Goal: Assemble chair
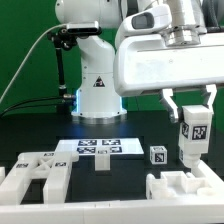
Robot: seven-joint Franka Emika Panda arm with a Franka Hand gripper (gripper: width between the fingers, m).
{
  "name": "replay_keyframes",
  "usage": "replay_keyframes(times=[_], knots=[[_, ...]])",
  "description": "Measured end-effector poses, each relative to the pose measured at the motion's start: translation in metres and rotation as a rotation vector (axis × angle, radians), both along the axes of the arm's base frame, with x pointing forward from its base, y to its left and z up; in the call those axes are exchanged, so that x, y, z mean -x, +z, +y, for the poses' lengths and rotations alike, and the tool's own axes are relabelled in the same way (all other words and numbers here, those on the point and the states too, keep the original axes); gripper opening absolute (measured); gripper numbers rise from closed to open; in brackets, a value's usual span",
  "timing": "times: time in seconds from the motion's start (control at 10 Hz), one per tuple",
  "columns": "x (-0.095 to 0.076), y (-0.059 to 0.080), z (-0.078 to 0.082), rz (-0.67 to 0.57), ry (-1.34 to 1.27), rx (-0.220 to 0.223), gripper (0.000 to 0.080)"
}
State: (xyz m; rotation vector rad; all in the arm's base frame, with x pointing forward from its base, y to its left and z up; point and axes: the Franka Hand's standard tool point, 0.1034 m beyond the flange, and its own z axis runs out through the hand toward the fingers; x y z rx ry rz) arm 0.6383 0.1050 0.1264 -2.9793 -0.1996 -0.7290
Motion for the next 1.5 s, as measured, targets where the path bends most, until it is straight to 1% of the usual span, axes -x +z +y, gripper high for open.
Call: replay_keyframes(times=[0.1,0.3,0.4,0.6,0.9,1.3,1.5], knots=[[0.002,-0.006,0.009,-0.005,0.013,0.001,0.0287],[0.0,-0.013,0.015,-0.048,0.018,-0.002,0.0287],[0.0,-0.017,0.016,-0.047,0.021,-0.001,0.0287],[-0.003,-0.019,0.014,-0.049,0.024,0.003,0.0287],[0.002,-0.03,0.013,-0.032,0.024,0.006,0.0287],[0.001,-0.034,0.014,-0.03,0.024,0.006,0.0287],[0.004,-0.041,0.014,-0.019,0.025,0.007,0.0287]])
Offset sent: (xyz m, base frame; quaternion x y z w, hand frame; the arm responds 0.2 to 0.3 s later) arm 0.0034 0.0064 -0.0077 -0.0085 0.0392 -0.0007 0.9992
